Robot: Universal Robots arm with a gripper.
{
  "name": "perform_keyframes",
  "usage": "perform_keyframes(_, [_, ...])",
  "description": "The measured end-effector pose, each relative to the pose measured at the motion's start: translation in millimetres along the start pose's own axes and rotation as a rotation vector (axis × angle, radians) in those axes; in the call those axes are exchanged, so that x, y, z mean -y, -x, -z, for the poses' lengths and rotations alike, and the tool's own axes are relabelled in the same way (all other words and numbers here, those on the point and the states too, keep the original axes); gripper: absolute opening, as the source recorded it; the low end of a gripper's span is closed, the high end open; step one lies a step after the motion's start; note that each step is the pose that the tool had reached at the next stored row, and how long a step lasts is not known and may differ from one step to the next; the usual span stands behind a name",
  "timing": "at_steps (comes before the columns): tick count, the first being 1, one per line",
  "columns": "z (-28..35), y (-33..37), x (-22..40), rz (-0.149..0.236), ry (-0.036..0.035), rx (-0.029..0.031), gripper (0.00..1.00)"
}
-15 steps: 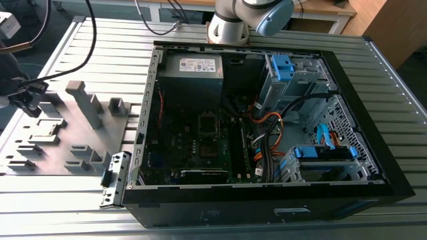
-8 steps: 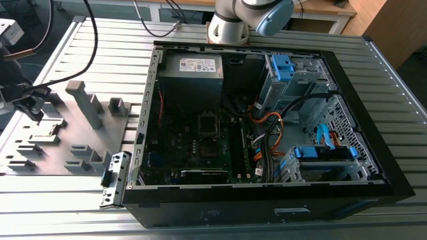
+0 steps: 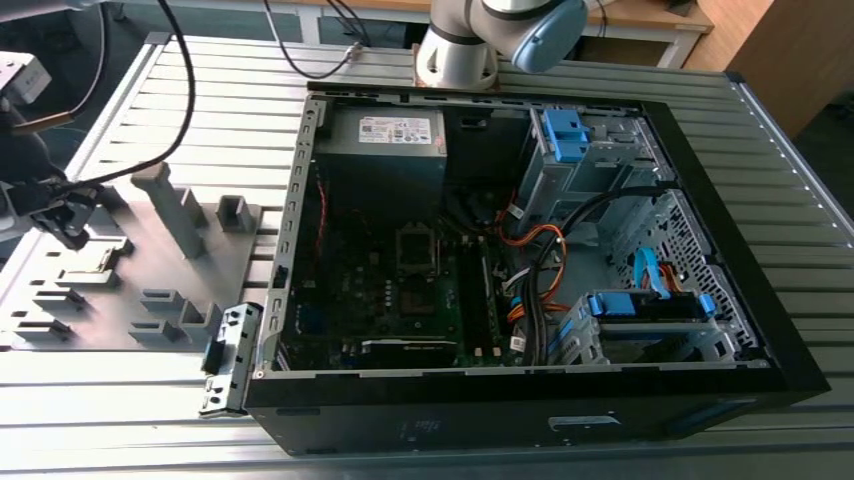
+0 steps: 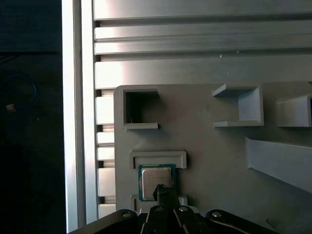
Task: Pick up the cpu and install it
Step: 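Pick up the cpu and move it towards the insertion slot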
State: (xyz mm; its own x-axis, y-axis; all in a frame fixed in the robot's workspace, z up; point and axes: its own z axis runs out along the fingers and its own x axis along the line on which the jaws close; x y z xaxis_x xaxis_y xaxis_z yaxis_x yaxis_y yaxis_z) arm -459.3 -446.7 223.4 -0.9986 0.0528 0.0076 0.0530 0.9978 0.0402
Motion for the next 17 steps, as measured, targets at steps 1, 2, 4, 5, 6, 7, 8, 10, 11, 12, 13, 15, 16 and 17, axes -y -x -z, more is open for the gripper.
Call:
perform_keyframes(1, [-1.7, -0.2, 0.1, 0.001, 0.0000, 0.0000, 0.11])
perform_keyframes(2, [-3.7, -0.3, 0.2, 0.001, -0.0001, -0.0001, 0.11])
perform_keyframes(4, [-6.6, -0.4, 0.3, 0.002, 0.0000, -0.0001, 0.11])
perform_keyframes(5, [-7.1, -0.5, 0.3, 0.002, 0.0000, -0.0002, 0.11])
perform_keyframes(6, [-7.3, -0.5, 0.3, 0.003, -0.0002, -0.0004, 0.11])
perform_keyframes(7, [-7.7, -0.5, 0.4, 0.003, -0.0002, -0.0003, 0.11])
perform_keyframes(8, [-8.5, -0.5, 0.4, 0.003, 0.0000, 0.0000, 0.11])
perform_keyframes(10, [-10.1, -1.0, 0.5, 0.003, -0.0001, -0.0002, 0.11])
perform_keyframes(11, [-10.2, -1.0, 0.5, 0.003, -0.0001, -0.0003, 0.11])
perform_keyframes(12, [-10.3, -1.0, 0.5, 0.003, -0.0002, -0.0003, 0.11])
perform_keyframes(13, [-10.4, -1.0, 0.5, 0.004, -0.0002, -0.0003, 0.11])
perform_keyframes(15, [-10.7, -1.0, 0.5, 0.004, -0.0001, -0.0002, 0.11])
perform_keyframes(16, [-10.7, -1.0, 0.5, 0.004, 0.0000, -0.0002, 0.11])
perform_keyframes(17, [-11.2, -1.0, 0.5, 0.004, -0.0001, -0.0002, 0.11])
